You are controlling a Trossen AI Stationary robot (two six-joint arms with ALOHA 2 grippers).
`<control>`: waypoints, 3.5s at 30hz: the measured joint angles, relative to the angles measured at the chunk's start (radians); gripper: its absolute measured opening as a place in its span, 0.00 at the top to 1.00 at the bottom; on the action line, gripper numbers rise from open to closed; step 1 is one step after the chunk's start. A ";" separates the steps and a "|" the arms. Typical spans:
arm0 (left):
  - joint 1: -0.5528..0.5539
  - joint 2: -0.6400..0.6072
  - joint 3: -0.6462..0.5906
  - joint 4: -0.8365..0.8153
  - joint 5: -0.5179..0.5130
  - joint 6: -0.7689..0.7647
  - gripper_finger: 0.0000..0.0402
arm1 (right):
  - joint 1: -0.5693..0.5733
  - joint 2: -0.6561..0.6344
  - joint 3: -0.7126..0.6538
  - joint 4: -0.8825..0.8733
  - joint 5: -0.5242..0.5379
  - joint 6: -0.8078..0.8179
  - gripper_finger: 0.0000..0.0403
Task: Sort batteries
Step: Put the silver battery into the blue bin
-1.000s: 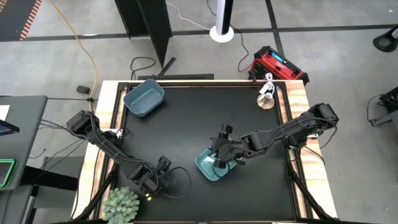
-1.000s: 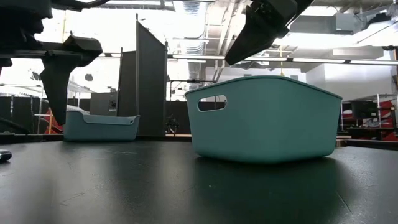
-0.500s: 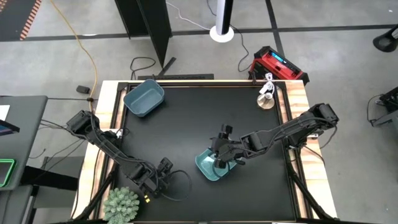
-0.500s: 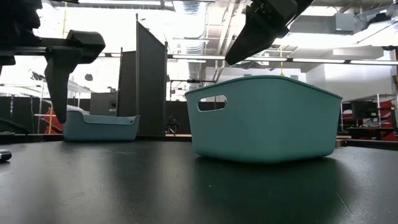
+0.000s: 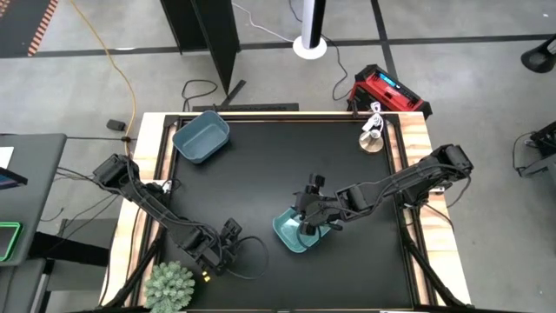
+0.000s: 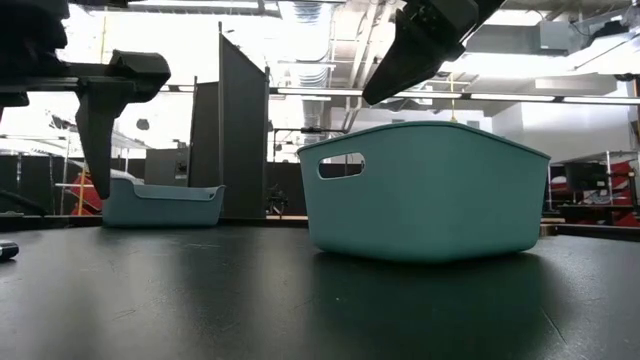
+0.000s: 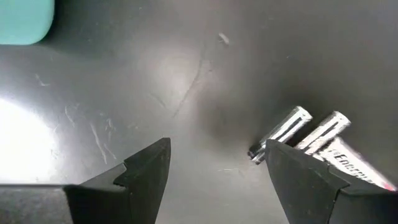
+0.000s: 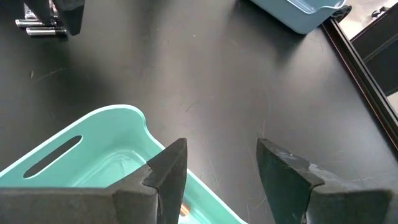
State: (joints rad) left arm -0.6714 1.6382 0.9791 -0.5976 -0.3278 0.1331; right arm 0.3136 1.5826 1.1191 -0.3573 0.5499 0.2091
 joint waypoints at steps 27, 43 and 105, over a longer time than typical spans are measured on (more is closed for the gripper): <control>0.045 0.000 0.031 -0.088 0.110 -0.239 0.36 | 0.000 0.000 0.000 0.000 0.000 0.000 0.49; 0.039 0.061 0.035 -0.040 0.054 -0.089 0.36 | 0.000 0.000 0.000 -0.003 -0.001 0.000 0.49; 0.030 0.066 0.062 -0.067 0.110 0.047 0.41 | 0.000 0.000 0.000 -0.003 -0.001 -0.001 0.49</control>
State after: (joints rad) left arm -0.6418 1.7042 1.0409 -0.6647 -0.2176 0.1803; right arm 0.3138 1.5826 1.1191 -0.3603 0.5491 0.2085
